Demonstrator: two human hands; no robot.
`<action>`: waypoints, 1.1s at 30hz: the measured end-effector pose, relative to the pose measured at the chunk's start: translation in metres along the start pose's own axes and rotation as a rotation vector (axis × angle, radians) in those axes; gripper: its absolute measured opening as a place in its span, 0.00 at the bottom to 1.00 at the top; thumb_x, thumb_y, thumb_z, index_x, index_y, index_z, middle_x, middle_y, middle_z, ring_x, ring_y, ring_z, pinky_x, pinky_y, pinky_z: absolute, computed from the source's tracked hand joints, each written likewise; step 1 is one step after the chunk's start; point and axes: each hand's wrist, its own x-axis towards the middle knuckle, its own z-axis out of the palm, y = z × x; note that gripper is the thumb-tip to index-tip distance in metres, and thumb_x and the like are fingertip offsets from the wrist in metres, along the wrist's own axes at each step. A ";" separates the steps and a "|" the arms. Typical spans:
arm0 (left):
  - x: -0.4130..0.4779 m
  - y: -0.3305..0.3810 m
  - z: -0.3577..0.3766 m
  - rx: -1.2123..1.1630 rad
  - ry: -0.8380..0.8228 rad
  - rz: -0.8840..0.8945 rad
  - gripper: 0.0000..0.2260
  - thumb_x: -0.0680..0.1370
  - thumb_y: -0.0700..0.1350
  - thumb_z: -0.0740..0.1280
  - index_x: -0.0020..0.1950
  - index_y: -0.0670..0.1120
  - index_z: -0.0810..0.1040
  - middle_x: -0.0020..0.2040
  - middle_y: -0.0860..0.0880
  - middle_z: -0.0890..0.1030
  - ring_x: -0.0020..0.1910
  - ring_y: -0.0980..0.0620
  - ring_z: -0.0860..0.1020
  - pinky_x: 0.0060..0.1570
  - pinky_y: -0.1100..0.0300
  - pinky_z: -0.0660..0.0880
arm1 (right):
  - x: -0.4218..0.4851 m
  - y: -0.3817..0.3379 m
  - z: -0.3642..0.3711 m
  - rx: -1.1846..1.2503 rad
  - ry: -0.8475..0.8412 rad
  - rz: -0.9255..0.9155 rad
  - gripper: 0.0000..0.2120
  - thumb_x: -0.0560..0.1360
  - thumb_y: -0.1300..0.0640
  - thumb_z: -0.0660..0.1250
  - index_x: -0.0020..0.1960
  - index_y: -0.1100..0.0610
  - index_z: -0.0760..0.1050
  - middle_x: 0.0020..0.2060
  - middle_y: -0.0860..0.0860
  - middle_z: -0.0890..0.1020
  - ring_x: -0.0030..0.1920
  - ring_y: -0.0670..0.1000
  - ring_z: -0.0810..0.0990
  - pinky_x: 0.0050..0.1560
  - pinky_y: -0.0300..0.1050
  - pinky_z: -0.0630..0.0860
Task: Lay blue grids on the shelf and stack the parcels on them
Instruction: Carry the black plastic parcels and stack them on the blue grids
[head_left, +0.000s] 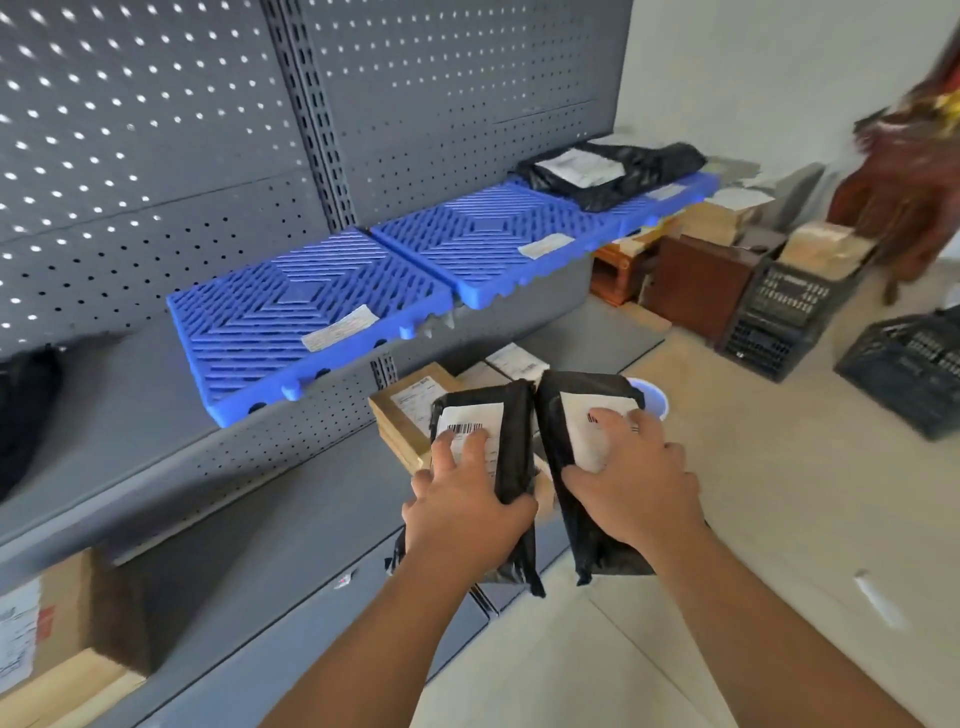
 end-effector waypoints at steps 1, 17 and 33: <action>0.003 0.017 0.004 -0.001 -0.004 0.017 0.39 0.72 0.68 0.64 0.78 0.61 0.52 0.79 0.55 0.52 0.72 0.39 0.64 0.65 0.40 0.70 | 0.005 0.012 -0.011 0.016 0.022 0.029 0.31 0.71 0.39 0.66 0.72 0.39 0.60 0.72 0.48 0.63 0.66 0.61 0.68 0.65 0.60 0.70; 0.044 0.256 0.048 -0.047 0.054 0.284 0.39 0.72 0.66 0.67 0.79 0.62 0.54 0.81 0.55 0.51 0.75 0.38 0.62 0.69 0.36 0.68 | 0.064 0.187 -0.155 0.120 0.244 0.212 0.33 0.72 0.39 0.67 0.74 0.39 0.59 0.76 0.48 0.59 0.69 0.61 0.66 0.66 0.62 0.69; 0.179 0.393 0.063 -0.219 0.003 0.597 0.38 0.72 0.64 0.68 0.78 0.63 0.55 0.80 0.57 0.52 0.73 0.43 0.64 0.66 0.42 0.71 | 0.193 0.238 -0.224 0.140 0.421 0.372 0.35 0.71 0.39 0.68 0.75 0.38 0.60 0.77 0.47 0.58 0.72 0.61 0.63 0.68 0.64 0.66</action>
